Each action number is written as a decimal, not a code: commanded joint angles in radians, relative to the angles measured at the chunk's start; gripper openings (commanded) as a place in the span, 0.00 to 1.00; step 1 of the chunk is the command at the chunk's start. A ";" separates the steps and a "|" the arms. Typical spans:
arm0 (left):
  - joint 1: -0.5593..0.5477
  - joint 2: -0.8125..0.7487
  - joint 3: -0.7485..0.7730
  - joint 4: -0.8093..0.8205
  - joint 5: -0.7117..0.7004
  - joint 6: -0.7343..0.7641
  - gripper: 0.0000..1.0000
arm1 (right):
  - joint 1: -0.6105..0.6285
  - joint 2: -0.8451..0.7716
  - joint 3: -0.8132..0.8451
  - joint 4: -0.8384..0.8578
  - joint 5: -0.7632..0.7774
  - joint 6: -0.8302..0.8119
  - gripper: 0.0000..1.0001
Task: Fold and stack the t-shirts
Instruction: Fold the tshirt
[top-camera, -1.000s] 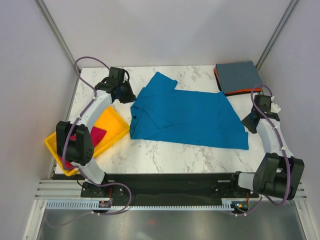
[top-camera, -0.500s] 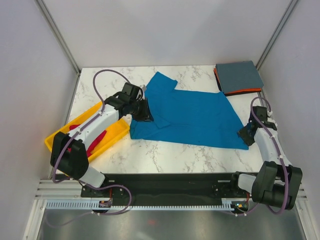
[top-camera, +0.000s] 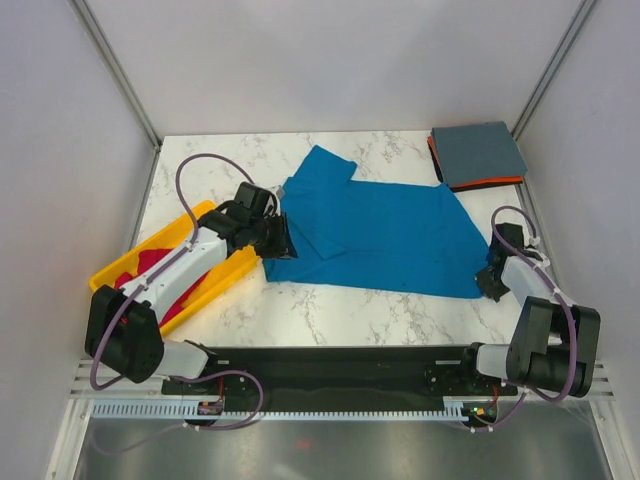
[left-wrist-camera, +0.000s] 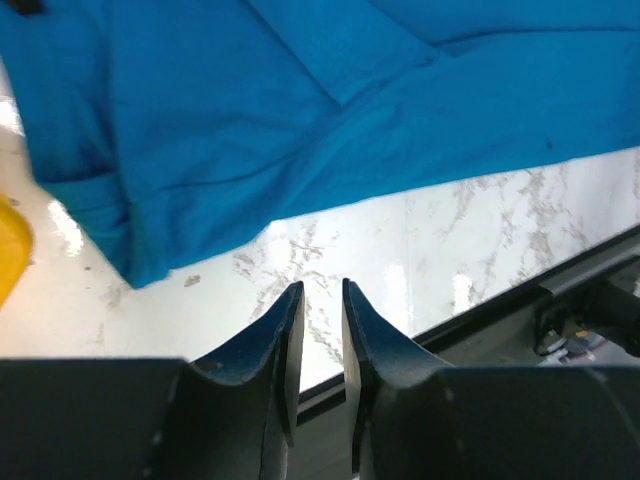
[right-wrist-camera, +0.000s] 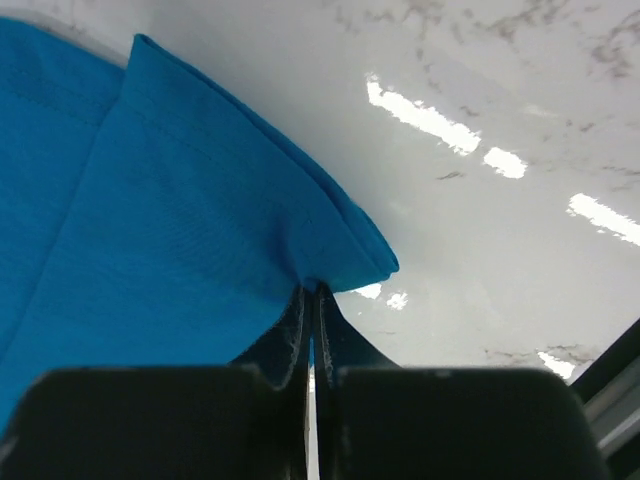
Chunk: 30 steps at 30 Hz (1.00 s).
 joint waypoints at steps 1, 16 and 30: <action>-0.008 -0.038 0.007 -0.052 -0.114 0.047 0.29 | -0.023 0.014 0.006 -0.003 0.189 -0.009 0.00; -0.027 -0.026 -0.184 0.026 0.014 -0.005 0.37 | -0.128 0.012 0.109 -0.003 0.249 -0.089 0.00; -0.050 0.066 -0.280 0.194 0.109 -0.055 0.42 | -0.152 0.009 0.091 0.041 0.182 -0.112 0.00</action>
